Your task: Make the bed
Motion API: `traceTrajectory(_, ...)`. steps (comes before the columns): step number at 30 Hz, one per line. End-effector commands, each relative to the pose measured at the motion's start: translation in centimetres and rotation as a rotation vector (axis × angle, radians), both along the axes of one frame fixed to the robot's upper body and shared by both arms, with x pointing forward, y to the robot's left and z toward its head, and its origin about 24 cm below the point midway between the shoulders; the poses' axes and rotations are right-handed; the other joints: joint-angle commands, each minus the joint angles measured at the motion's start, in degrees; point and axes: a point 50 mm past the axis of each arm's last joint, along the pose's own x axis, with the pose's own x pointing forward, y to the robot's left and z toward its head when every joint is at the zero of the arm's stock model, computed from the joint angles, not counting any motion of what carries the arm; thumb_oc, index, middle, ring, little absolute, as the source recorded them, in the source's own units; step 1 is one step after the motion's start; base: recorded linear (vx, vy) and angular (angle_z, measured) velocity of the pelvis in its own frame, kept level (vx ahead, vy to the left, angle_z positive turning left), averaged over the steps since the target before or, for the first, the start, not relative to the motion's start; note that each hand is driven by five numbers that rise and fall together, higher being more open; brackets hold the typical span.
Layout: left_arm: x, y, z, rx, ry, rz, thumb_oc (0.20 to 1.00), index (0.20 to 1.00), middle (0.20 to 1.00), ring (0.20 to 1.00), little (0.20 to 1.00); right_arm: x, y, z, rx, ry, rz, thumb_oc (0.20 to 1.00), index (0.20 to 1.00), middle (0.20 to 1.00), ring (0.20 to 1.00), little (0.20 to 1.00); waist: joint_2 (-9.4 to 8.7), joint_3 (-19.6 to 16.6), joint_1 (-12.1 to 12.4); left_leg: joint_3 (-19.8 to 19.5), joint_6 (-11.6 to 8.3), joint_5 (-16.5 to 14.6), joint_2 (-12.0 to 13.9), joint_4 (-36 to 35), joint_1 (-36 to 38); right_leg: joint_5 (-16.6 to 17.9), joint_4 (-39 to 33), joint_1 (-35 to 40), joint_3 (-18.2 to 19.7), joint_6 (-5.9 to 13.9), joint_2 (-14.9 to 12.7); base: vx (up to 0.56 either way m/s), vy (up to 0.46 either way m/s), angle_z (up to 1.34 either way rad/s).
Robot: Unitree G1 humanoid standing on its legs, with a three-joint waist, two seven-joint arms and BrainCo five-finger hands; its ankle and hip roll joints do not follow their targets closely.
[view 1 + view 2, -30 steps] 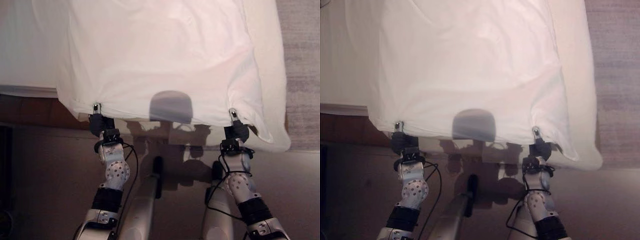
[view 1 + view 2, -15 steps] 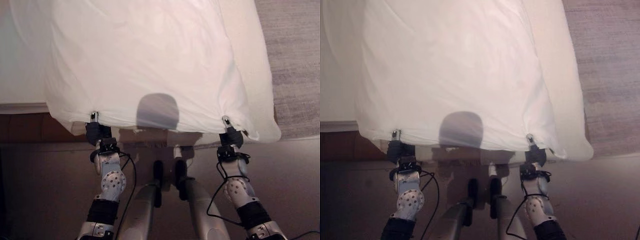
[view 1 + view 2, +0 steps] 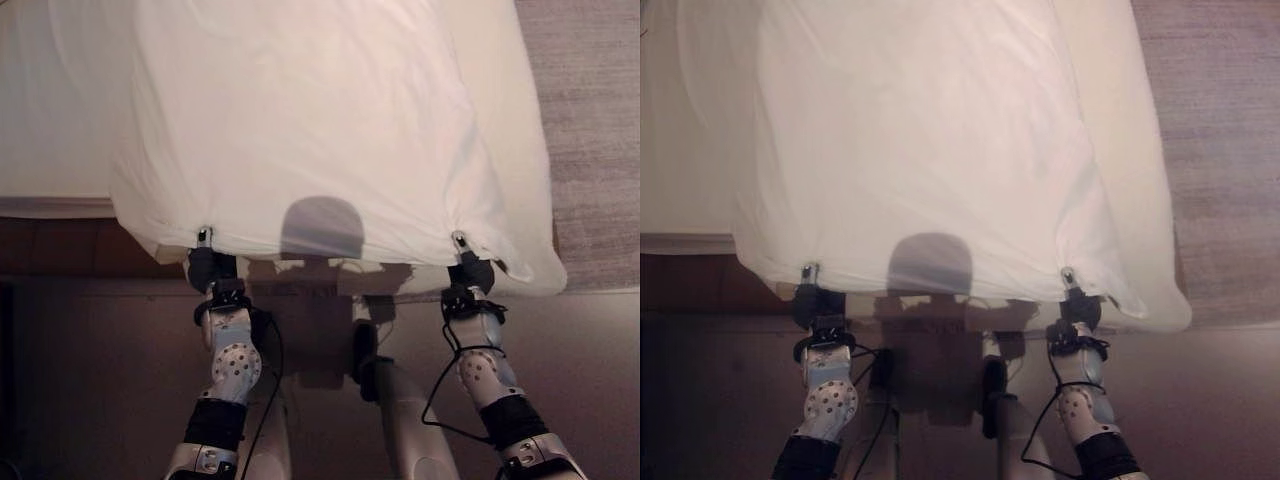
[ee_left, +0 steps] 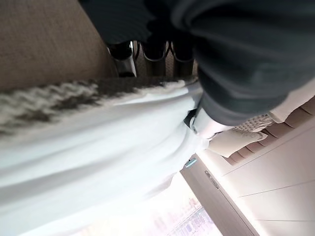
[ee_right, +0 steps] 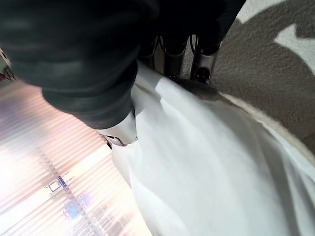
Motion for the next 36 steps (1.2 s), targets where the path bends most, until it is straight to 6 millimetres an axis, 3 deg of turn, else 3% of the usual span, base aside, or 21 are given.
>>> traceTrajectory(1,-1.5,3.7,2.8,0.073,-0.170,0.127,0.200,0.200,0.200,0.200,0.200,-1.5,-3.0,1.1,-0.073,-0.060,-0.153,0.200,0.200,0.200,0.200,0.200,1.64,-4.1,-0.6,1.0,0.11,8.7,-3.3,-3.5,0.1,7.7,-10.0,3.7,6.0,10.87,-5.9,0.03,0.502,0.48)
traceTrajectory(4,-1.9,3.7,2.5,0.174,-0.155,0.089,0.200,0.200,0.200,0.200,0.200,-1.8,-2.7,1.4,-0.139,-0.065,-0.106,0.200,0.200,0.200,0.200,0.200,2.45,-4.7,-1.9,5.4,4.04,-1.7,-11.7,10.0,-2.5,20.5,-22.0,9.5,7.7,12.00,-15.9,0.11,0.990,0.56)
traceTrajectory(6,-2.1,4.0,2.5,0.198,-0.149,0.092,0.200,0.200,0.200,0.200,0.200,-1.7,-2.7,1.3,-0.139,-0.064,-0.107,0.200,0.200,0.200,0.200,0.200,2.61,-5.1,-1.8,6.5,4.92,-2.9,-13.2,10.6,-2.4,23.8,-24.7,10.1,6.4,12.12,-17.3,0.09,0.629,0.21)
traceTrajectory(7,-2.2,4.0,2.5,0.212,-0.158,0.081,0.200,0.200,0.200,0.200,0.200,-1.6,-2.4,1.2,-0.139,-0.064,-0.092,0.200,0.200,0.200,0.200,0.200,2.75,-5.8,-1.4,8.1,5.27,-3.4,-13.7,11.3,-2.6,24.8,-26.5,11.0,2.6,12.38,-17.6,0.08,0.531,-0.22)
traceTrajectory(8,-2.1,3.8,2.5,0.230,-0.151,0.064,0.200,0.200,0.200,0.200,0.200,-1.8,-2.3,0.9,-0.111,-0.060,-0.088,0.200,0.200,0.200,0.200,0.200,3.14,-6.6,-2.4,8.2,6.08,-2.4,-15.2,9.4,-2.0,17.8,-22.0,11.1,4.5,10.44,-13.1,0.08,0.528,-0.17)
traceTrajectory(9,-2.1,3.8,2.5,0.230,-0.151,0.064,0.200,0.200,0.200,0.200,0.200,-1.8,-2.2,0.9,-0.111,-0.060,-0.088,0.200,0.200,0.200,0.200,0.200,3.05,-6.8,-2.4,8.2,6.11,-2.2,-15.3,9.2,-2.1,17.8,-21.9,10.8,4.6,10.47,-13.2,0.06,0.449,-0.06)
traceTrajectory(10,-2.0,3.6,2.5,0.225,-0.153,0.054,0.200,0.200,0.200,0.200,0.200,-2.0,-2.3,0.5,-0.113,-0.048,-0.078,0.200,0.200,0.200,0.200,0.200,3.10,-6.8,-2.8,8.5,6.15,-1.8,-16.1,7.7,-1.2,14.2,-20.2,10.1,5.1,9.68,-9.8,0.03,0.368,0.16)
traceTrajectory(11,-2.4,3.9,2.4,0.230,-0.141,0.071,0.200,0.200,0.200,0.200,0.200,-1.9,-1.8,0.3,-0.111,-0.042,-0.052,0.200,0.200,0.200,0.200,0.200,2.58,-6.7,-2.4,9.6,5.90,-1.0,-17.4,4.7,0.4,11.0,-17.5,7.9,1.3,8.81,-5.7,0.03,0.444,0.07)
traceTrajectory(15,-2.7,4.2,2.1,0.219,-0.114,0.104,0.200,0.200,0.200,0.200,0.200,-1.6,-0.6,0.0,-0.094,-0.041,0.004,0.200,0.200,0.200,0.200,0.200,0.35,-5.7,-2.1,11.6,5.55,0.3,-19.1,-0.8,4.6,8.7,-13.7,5.7,-2.8,8.08,1.9,0.01,0.161,-0.19)
traceTrajectory(16,-2.7,4.2,2.1,0.219,-0.113,0.104,0.200,0.200,0.200,0.200,0.200,-1.6,-0.6,0.0,-0.094,-0.040,0.004,0.200,0.200,0.200,0.200,0.200,0.29,-5.6,-2.0,11.7,5.55,0.3,-19.1,-0.9,4.8,8.7,-13.6,5.7,-2.7,8.08,1.9,0.01,0.104,-0.55)
traceTrajectory(17,-2.7,4.0,2.1,0.219,-0.110,0.103,0.200,0.200,0.200,0.200,0.200,-1.7,-0.5,0.0,-0.116,-0.043,0.015,0.200,0.200,0.200,0.200,0.200,0.24,-5.0,-2.4,12.5,5.72,0.7,-19.6,-2.2,5.9,8.2,-10.9,2.9,-0.5,8.00,5.1,0.00,0.041,-0.38)
traceTrajectory(19,-2.6,3.3,1.9,0.214,-0.105,0.075,0.200,0.200,0.200,0.200,0.200,-2.1,-1.2,-0.1,-0.138,-0.031,0.003,0.200,0.200,0.200,0.200,0.200,0.97,-4.9,-3.1,12.6,5.98,0.7,-19.9,-1.7,6.0,7.4,-12.7,4.7,2.7,7.14,5.5,0.00,0.012,-0.24)
traceTrajectory(25,-2.9,3.0,0.8,0.165,-0.076,0.065,0.200,0.200,0.200,0.200,0.200,-2.5,-2.0,-0.6,-0.160,-0.003,-0.017,0.200,0.200,0.200,0.200,0.200,2.97,-6.9,-2.1,14.7,6.19,1.2,-18.5,-2.1,5.5,7.8,-15.3,6.2,1.6,6.72,5.3,0.02,-0.097,-0.10)
traceTrajectory(27,-2.9,2.7,0.8,0.161,-0.084,0.050,0.200,0.200,0.200,0.200,0.200,-2.6,-2.5,-0.2,-0.181,-0.011,-0.030,0.200,0.200,0.200,0.200,0.200,3.66,-6.3,-2.2,15.4,4.15,2.1,-18.2,3.1,3.5,7.0,-15.3,7.2,0.5,6.28,4.4,-0.01,-0.130,0.12)
traceTrajectory(28,-2.8,2.0,0.8,0.148,-0.092,0.025,0.200,0.200,0.200,0.200,0.200,-2.6,-3.5,0.4,-0.206,-0.028,-0.060,0.200,0.200,0.200,0.200,0.200,4.17,-5.0,-2.1,16.2,0.40,5.1,-17.4,7.8,1.2,6.1,-13.9,7.8,-0.5,5.72,3.5,-0.03,-0.074,0.30)
traceTrajectory(31,-2.8,1.8,0.2,0.121,-0.071,0.023,0.200,0.200,0.200,0.200,0.200,-2.7,-3.8,0.2,-0.186,-0.025,-0.084,0.200,0.200,0.200,0.200,0.200,4.38,-5.3,-2.5,16.6,1.65,3.4,-16.2,7.2,1.6,5.7,-13.2,7.8,-1.0,5.65,2.9,0.01,-0.042,0.38)
traceTrajectory(32,-2.9,1.9,-0.1,0.107,-0.056,0.030,0.200,0.200,0.200,0.200,0.200,-2.6,-3.9,0.1,-0.171,-0.020,-0.099,0.200,0.200,0.200,0.200,0.200,4.09,-5.5,-2.5,15.8,2.72,2.3,-14.5,6.4,1.6,5.6,-13.0,7.4,-0.4,5.68,2.6,0.04,0.034,0.13)
traceTrajectory(33,-3.0,2.0,0.1,0.110,-0.059,0.043,0.200,0.200,0.200,0.200,0.200,-2.3,-3.8,0.1,-0.162,-0.016,-0.111,0.200,0.200,0.200,0.200,0.200,3.13,-5.9,-1.7,9.4,3.38,2.5,-13.0,4.9,0.7,5.8,-13.1,6.7,2.1,5.81,2.3,0.02,0.039,-0.06)
traceTrajectory(34,-3.0,2.0,0.1,0.110,-0.059,0.043,0.200,0.200,0.200,0.200,0.200,-2.3,-3.8,0.1,-0.162,-0.016,-0.110,0.200,0.200,0.200,0.200,0.200,3.11,-6.0,-1.7,9.4,3.39,2.7,-13.0,4.8,0.5,5.9,-13.1,6.5,2.0,5.81,2.2,0.04,0.125,-0.25)
traceTrajectory(35,-2.9,2.3,0.3,0.120,-0.061,0.059,0.200,0.200,0.200,0.200,0.200,-2.1,-3.9,0.4,-0.138,-0.034,-0.136,0.200,0.200,0.200,0.200,0.200,2.44,-6.3,-1.1,2.2,2.89,5.9,-9.5,-0.7,1.3,5.4,-12.0,5.2,4.0,5.88,1.5,0.03,0.145,-0.31)
traceTrajectory(36,-2.9,2.4,0.4,0.127,-0.064,0.065,0.200,0.200,0.200,0.200,0.200,-2.1,-3.9,0.5,-0.130,-0.040,-0.142,0.200,0.200,0.200,0.200,0.200,2.57,-6.5,-1.0,0.9,2.65,7.5,-7.8,-3.0,1.5,5.3,-11.4,4.5,4.4,5.99,1.4,0.04,0.142,-0.36)
